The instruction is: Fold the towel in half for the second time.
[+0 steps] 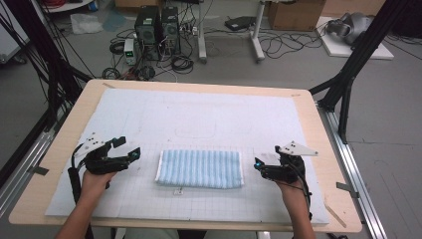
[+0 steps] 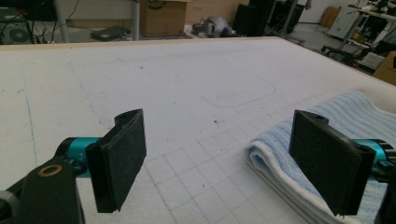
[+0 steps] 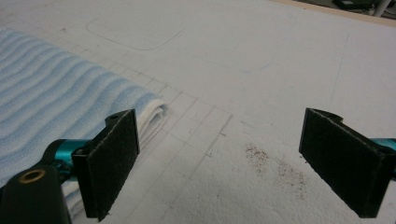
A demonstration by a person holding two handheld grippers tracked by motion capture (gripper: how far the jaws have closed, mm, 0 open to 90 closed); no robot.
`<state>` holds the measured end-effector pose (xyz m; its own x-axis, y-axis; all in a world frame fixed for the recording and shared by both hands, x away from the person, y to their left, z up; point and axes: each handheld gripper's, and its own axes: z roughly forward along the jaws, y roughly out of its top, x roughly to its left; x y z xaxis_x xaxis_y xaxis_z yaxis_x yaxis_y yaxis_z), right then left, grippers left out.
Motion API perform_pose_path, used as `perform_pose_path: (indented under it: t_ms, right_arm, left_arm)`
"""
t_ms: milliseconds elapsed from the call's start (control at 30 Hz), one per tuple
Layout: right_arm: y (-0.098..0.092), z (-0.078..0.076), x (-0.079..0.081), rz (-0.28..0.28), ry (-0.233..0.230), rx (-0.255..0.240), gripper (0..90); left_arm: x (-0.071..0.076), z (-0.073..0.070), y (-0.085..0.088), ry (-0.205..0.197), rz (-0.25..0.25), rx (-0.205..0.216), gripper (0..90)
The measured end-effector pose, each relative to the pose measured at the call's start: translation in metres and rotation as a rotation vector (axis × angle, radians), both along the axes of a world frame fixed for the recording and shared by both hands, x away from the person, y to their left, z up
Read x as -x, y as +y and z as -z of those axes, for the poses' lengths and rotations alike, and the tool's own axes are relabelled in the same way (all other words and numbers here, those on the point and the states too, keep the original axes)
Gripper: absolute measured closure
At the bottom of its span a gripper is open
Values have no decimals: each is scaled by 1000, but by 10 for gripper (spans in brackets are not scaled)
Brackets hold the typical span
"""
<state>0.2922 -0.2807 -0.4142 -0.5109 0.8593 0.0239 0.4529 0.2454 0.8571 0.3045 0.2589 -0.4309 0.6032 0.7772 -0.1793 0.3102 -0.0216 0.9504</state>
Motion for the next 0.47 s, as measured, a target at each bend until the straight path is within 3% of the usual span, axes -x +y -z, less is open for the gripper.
perform_pose_path:
  t_ms: [467]
  right_arm:
    - [-2, 1, 0, 14, 4, -5, 113]
  left_arm:
    - [0, 1, -1, 2, 1, 4, 197]
